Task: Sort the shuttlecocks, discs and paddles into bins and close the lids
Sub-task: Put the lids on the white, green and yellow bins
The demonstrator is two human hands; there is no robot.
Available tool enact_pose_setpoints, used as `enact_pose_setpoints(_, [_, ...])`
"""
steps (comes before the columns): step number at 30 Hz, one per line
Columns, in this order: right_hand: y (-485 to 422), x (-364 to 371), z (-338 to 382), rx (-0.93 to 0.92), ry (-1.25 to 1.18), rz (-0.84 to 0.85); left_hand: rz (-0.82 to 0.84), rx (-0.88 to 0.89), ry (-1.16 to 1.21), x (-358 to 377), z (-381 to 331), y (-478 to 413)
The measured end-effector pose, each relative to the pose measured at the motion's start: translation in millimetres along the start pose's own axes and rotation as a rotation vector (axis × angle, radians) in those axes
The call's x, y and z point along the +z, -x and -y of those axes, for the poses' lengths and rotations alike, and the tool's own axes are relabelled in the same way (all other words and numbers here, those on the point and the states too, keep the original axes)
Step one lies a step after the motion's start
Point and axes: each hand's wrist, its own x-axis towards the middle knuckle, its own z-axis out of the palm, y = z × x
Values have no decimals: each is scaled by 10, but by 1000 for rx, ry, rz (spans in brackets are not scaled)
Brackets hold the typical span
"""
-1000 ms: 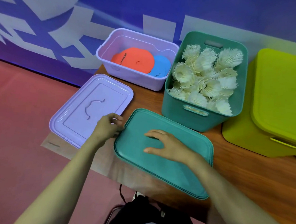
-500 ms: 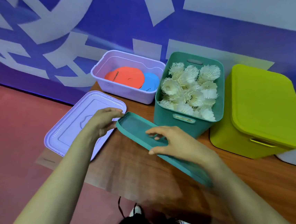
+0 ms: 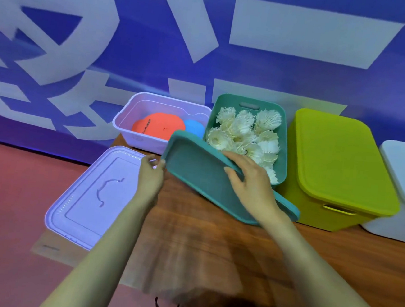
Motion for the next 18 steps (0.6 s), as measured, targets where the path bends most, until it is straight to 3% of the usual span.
enact_pose_setpoints(3, [-202,-196,-37,16,-157,-126,0,-10,-210,140,104,90])
enact_pose_setpoints(8, [-487,-498,-214,267,-563,-268,179,74,-205,346,93,178])
enact_pose_setpoints(11, [-645,-613,-388,415,-733,-343,184,217,-197,435,-22,174])
enact_pose_setpoints(18, [-950,-745,-759,580,-722,-190,66,571,-494,790,-686,-32])
